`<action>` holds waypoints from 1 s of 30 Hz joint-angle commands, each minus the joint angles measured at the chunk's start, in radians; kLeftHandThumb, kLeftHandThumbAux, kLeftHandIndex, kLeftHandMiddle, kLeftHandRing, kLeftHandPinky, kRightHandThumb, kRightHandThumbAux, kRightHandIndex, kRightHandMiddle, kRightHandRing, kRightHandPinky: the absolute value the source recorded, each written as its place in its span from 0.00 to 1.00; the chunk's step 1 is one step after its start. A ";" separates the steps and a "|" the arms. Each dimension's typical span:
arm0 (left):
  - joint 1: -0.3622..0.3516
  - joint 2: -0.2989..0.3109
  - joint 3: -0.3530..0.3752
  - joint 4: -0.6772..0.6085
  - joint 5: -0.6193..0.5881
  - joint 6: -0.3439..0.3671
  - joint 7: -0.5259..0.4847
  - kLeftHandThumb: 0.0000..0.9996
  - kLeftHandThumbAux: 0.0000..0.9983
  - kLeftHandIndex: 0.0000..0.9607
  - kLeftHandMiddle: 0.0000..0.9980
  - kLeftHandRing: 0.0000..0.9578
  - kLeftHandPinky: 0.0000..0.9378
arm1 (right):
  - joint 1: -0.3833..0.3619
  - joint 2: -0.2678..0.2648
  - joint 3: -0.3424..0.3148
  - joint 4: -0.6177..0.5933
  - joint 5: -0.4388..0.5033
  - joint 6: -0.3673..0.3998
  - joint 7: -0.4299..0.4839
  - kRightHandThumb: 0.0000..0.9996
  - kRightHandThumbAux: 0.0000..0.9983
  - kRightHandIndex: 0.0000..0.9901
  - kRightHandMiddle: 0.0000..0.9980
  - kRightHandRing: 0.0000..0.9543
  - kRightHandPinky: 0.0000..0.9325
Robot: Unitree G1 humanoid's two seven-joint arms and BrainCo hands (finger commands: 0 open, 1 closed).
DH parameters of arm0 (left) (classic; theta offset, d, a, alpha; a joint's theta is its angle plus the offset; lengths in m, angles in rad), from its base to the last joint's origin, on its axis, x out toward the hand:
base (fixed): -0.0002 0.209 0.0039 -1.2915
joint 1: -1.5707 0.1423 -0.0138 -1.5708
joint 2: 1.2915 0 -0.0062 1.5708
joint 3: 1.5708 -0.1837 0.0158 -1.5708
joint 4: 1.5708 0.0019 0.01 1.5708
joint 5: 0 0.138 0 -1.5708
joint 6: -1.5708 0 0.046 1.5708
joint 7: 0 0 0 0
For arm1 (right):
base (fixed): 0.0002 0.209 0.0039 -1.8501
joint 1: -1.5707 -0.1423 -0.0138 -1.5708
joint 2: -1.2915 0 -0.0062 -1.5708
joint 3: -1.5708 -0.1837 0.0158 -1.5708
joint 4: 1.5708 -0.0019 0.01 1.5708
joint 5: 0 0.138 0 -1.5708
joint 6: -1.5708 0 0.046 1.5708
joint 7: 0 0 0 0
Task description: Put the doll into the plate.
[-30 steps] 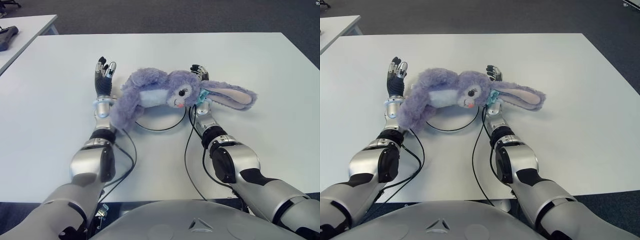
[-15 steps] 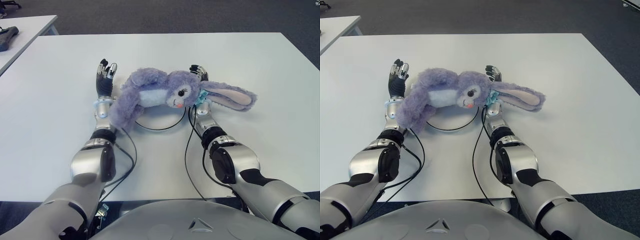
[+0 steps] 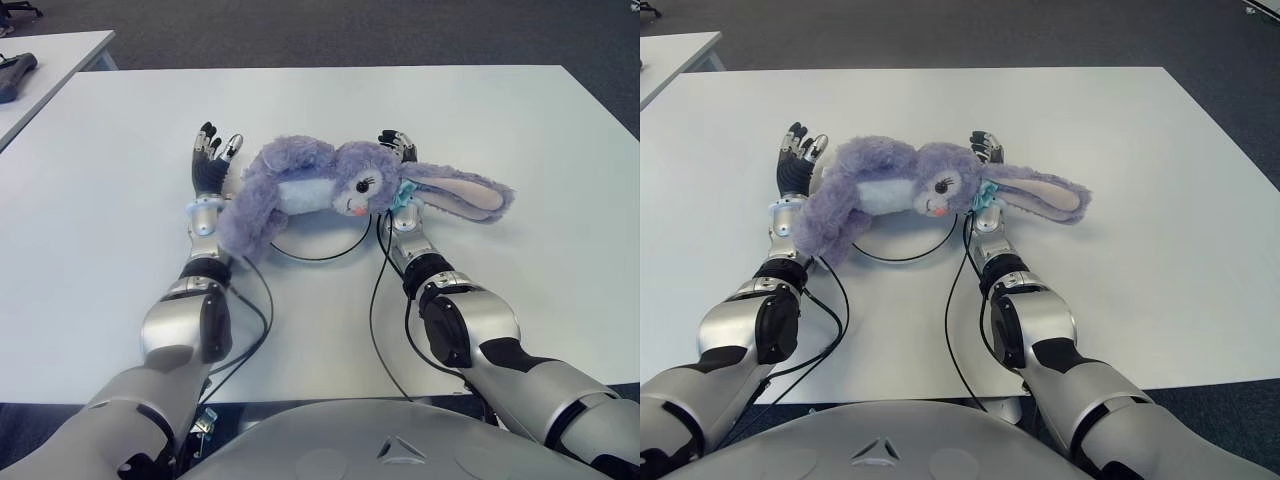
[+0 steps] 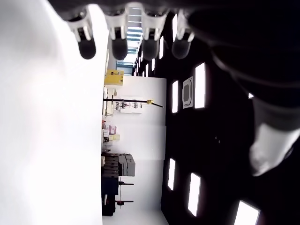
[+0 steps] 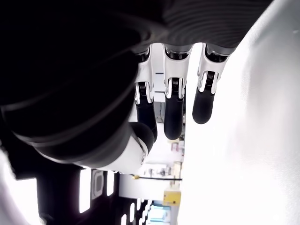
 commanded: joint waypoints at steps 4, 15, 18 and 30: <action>0.223 -0.098 0.032 0.134 -0.043 0.133 -0.024 0.00 0.72 0.00 0.01 0.00 0.02 | 0.232 0.048 -0.023 0.138 0.028 0.085 0.029 0.69 0.90 0.25 0.30 0.27 0.24; 0.219 -0.097 0.031 0.135 -0.048 0.141 -0.015 0.00 0.77 0.00 0.01 0.00 0.03 | 0.229 0.049 -0.023 0.139 0.035 0.100 0.034 0.71 0.90 0.23 0.30 0.27 0.25; 0.219 -0.096 0.031 0.135 -0.048 0.142 -0.012 0.01 0.78 0.00 0.01 0.00 0.03 | 0.228 0.049 -0.021 0.139 0.036 0.102 0.035 0.71 0.90 0.23 0.29 0.27 0.25; 0.219 -0.089 0.036 0.140 -0.045 0.158 -0.005 0.03 0.77 0.02 0.03 0.01 0.04 | 0.230 0.049 -0.015 0.140 0.032 0.103 0.032 0.70 0.90 0.22 0.29 0.28 0.25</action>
